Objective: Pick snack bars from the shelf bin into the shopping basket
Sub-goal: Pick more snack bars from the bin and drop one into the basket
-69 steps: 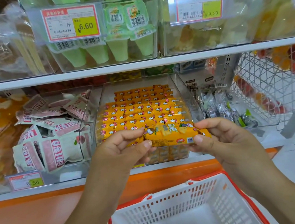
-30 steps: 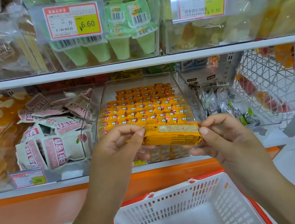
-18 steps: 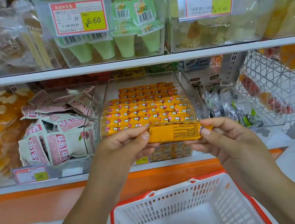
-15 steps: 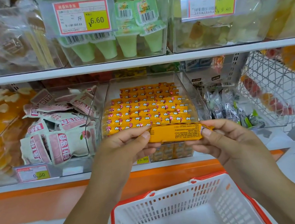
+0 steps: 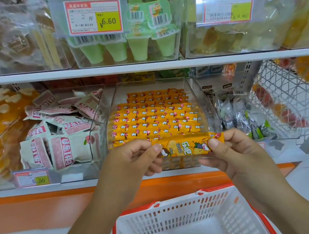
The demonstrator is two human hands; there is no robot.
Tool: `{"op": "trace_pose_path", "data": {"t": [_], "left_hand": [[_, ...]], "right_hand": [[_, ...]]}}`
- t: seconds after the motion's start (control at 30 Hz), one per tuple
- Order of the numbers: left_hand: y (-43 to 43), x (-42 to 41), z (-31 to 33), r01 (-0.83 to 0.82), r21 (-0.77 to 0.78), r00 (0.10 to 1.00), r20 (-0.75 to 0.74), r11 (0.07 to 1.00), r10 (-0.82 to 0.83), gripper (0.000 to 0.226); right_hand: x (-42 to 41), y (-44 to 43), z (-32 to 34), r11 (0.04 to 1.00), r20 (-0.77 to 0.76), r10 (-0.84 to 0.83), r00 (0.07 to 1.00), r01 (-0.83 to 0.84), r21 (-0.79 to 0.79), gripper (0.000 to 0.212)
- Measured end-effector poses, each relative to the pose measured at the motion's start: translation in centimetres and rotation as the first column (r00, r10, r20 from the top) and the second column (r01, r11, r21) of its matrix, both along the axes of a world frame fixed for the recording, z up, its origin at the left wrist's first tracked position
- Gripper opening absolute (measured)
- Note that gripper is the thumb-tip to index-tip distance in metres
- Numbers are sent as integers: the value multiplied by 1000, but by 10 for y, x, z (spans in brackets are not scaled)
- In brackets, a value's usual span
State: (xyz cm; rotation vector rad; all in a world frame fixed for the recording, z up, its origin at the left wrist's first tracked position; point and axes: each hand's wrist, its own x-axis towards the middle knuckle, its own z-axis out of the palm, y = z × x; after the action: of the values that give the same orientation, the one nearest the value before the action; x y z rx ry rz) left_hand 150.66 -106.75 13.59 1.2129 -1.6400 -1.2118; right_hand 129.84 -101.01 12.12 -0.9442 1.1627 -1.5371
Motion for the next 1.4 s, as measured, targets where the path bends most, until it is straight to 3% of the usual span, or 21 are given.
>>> {"op": "trace_pose_path", "data": {"t": [0.1,0.2,0.27,0.4,0.5,0.57,0.63,0.7,0.8,0.9,1.0,1.17,1.23,1.27,1.37,1.4], "left_hand": [[-5,-2,-12,-41,-62,994,100,997,47,21],[-16,-3,-12,-79,-160,982,154,984,104,21],[-25,0,-11,-108,-258,963,212,960,166,23],[-55,22,-19,-216,-530,802,383,820,459,48],[-76,39,-31,-222,-567,731,441,793,520,55],[-86,45,-39,-203,-540,724,479,817,496,52],[-93,49,-46,-199,-526,734,479,827,481,47],[-99,53,-51,-214,-517,762,443,829,473,45],[-105,57,-54,-246,-475,786,412,845,461,53],[-107,58,-54,-246,-455,799,405,856,445,62],[-108,58,-55,-237,-450,810,398,861,430,63],[-109,59,-55,-223,-452,813,403,864,420,64],[-109,59,-56,-225,-451,812,404,864,422,63],[-109,59,-56,-228,-451,811,402,863,425,63],[-107,60,-56,-240,-451,819,381,860,429,64],[-107,60,-56,-245,-446,825,371,861,427,64]], "right_hand": [[7,-5,-5,998,95,37,995,-41,44,83],[13,-19,-4,998,53,10,999,-14,65,104],[16,-35,1,999,-35,0,999,1,39,94],[30,-87,14,1000,-339,-12,941,17,9,30],[45,-148,14,996,-652,-90,753,69,-58,13],[52,-192,13,987,-791,-156,592,115,-109,15],[61,-230,15,985,-873,-163,459,128,-117,40],[67,-259,17,994,-894,-86,440,102,-46,56],[69,-285,11,999,-932,31,360,23,43,60],[70,-297,10,994,-948,63,313,-106,32,41],[76,-306,-1,964,-946,204,253,-219,150,26],[87,-321,-28,945,-964,258,-68,-188,266,36],[88,-322,-23,942,-960,272,-69,-185,280,36],[86,-323,-20,939,-959,281,-25,-200,280,34],[71,-324,-13,986,-958,125,256,-142,91,29],[67,-325,-13,996,-956,51,290,-88,27,29]]}}
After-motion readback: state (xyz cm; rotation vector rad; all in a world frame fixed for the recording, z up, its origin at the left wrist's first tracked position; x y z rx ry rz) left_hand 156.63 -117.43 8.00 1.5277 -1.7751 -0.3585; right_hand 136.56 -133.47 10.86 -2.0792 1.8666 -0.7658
